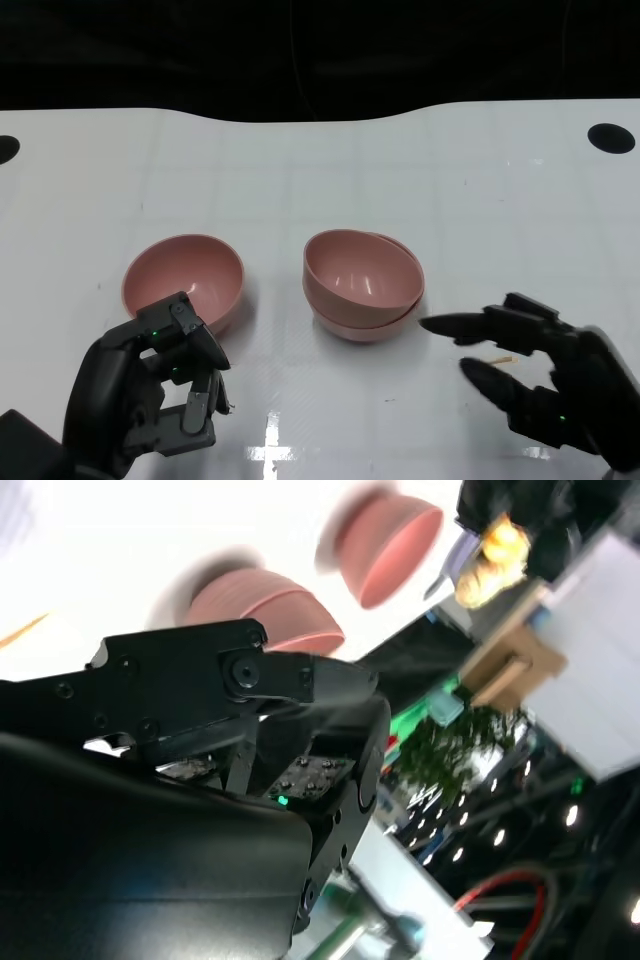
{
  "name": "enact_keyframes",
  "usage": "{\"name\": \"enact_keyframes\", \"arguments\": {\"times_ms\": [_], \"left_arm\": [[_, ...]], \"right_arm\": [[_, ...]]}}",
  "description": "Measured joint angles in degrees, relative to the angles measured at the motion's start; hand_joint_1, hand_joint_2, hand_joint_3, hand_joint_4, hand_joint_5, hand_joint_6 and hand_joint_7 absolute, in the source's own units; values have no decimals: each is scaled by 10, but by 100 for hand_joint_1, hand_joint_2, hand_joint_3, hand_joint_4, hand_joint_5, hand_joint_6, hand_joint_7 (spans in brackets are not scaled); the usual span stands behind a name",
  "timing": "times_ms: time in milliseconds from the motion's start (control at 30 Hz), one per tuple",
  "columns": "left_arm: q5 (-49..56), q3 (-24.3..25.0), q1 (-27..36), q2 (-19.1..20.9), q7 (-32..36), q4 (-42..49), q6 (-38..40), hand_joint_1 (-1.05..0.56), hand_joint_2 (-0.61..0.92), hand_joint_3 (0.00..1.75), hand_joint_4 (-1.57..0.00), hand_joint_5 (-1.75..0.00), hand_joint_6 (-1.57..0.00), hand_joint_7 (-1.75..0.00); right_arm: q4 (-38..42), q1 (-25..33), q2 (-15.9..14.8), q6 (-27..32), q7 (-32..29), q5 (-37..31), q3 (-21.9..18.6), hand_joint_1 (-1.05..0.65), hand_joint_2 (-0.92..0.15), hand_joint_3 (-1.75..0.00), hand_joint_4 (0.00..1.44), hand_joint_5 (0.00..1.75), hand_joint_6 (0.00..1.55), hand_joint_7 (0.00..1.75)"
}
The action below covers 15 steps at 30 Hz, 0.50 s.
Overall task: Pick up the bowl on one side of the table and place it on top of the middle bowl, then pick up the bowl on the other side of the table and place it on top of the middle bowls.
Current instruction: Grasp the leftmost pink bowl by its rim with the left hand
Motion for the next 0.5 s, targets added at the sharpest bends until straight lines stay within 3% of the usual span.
{"name": "enact_keyframes", "arguments": {"times_ms": [133,267,300,367,433,500], "left_arm": [[-1,0,0,0,0,-2,0,-15,53,112,-82,-158,-79,-119],[10,3,-1,-1,5,-2,-7,-11,54,105,-74,-140,-74,-96],[15,4,-2,0,8,-2,-11,-11,56,96,-71,-131,-72,-83],[24,7,-5,1,13,-3,-20,-11,58,90,-70,-126,-72,-75],[40,7,-9,4,19,-6,-23,-18,63,69,-64,-108,-72,-47],[59,8,-10,14,22,-16,-24,-20,67,59,-59,-100,-71,-33]], "right_arm": [[-2,27,20,3,21,55,-11,-3,-52,-110,64,133,74,90],[-10,44,39,32,40,92,-22,-4,-52,-113,71,155,78,107],[-11,47,43,41,45,96,-25,-4,-50,-119,77,160,80,114],[-13,51,48,57,57,105,-31,-3,-49,-124,80,163,80,119],[-19,53,50,70,69,115,-36,-2,-42,-139,88,169,83,125],[-27,54,53,80,83,125,-37,-2,-38,-145,90,171,84,128]]}}
